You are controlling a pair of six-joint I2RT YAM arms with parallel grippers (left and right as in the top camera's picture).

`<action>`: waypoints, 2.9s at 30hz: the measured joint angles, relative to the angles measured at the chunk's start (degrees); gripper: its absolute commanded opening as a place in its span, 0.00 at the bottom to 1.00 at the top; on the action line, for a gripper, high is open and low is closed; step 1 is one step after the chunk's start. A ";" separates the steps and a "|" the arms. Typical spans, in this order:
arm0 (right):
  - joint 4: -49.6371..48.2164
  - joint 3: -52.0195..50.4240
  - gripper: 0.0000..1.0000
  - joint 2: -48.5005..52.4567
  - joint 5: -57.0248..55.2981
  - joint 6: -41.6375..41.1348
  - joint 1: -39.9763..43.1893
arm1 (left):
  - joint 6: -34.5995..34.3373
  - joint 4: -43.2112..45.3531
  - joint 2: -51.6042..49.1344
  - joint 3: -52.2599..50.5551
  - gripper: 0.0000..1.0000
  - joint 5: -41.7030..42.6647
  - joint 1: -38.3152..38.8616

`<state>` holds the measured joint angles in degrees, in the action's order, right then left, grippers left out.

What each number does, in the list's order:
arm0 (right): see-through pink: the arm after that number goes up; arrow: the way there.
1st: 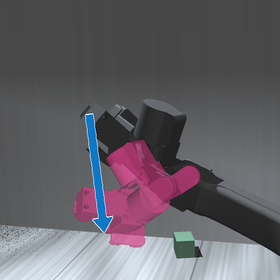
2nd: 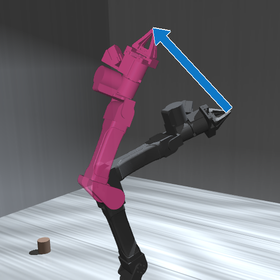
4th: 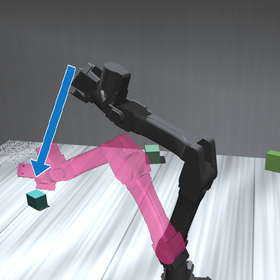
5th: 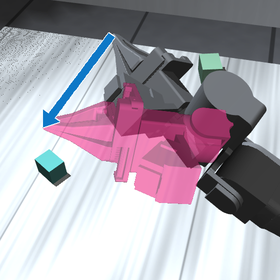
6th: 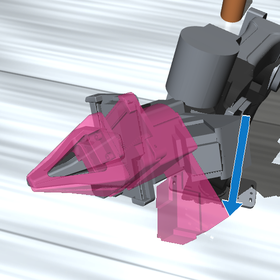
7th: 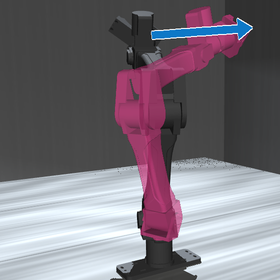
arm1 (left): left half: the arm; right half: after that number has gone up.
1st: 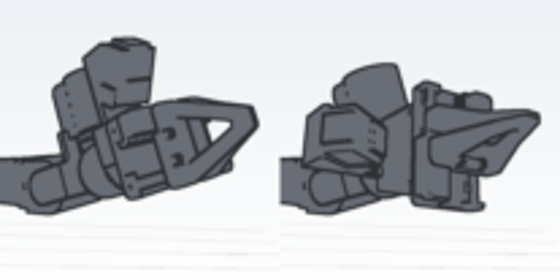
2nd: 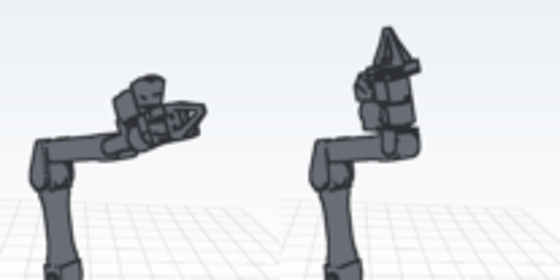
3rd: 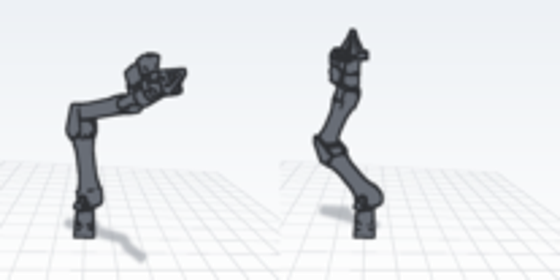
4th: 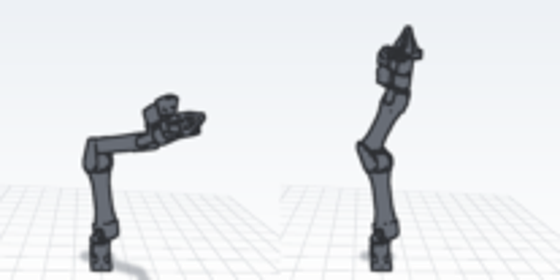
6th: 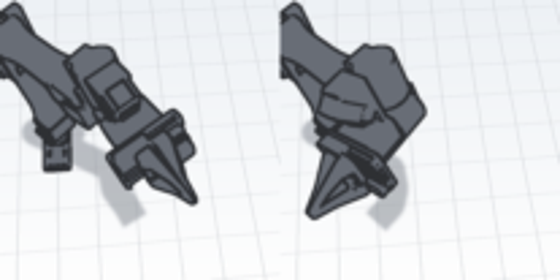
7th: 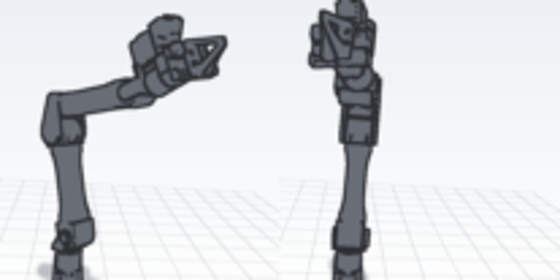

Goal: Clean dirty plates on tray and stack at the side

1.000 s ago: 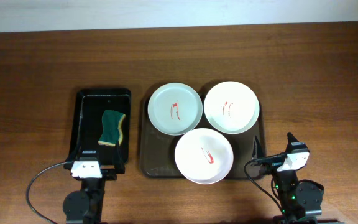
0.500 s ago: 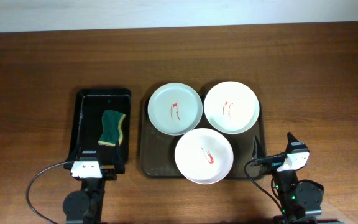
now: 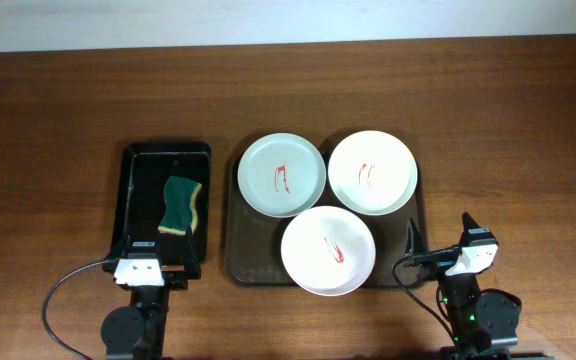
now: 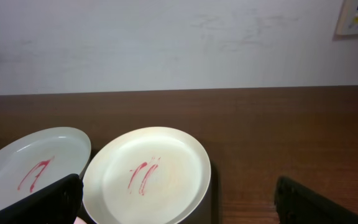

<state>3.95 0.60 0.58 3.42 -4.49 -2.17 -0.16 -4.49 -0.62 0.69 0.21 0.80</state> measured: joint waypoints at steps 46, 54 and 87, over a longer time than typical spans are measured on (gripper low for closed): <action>55.87 65.16 0.99 67.25 10.25 -3.02 0.07 | -1.53 -26.88 -95.08 55.06 0.63 1.27 -1.36; 55.84 65.16 0.99 67.25 10.23 -3.04 0.07 | -2.23 -31.76 -99.95 55.49 0.00 1.95 -1.36; 55.65 65.18 0.99 67.25 10.23 -2.99 0.07 | -2.38 -42.03 -101.81 64.65 0.57 1.70 -1.57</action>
<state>59.59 65.78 67.83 13.65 -7.49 -2.11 -2.55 -46.52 -102.43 65.34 1.91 -0.78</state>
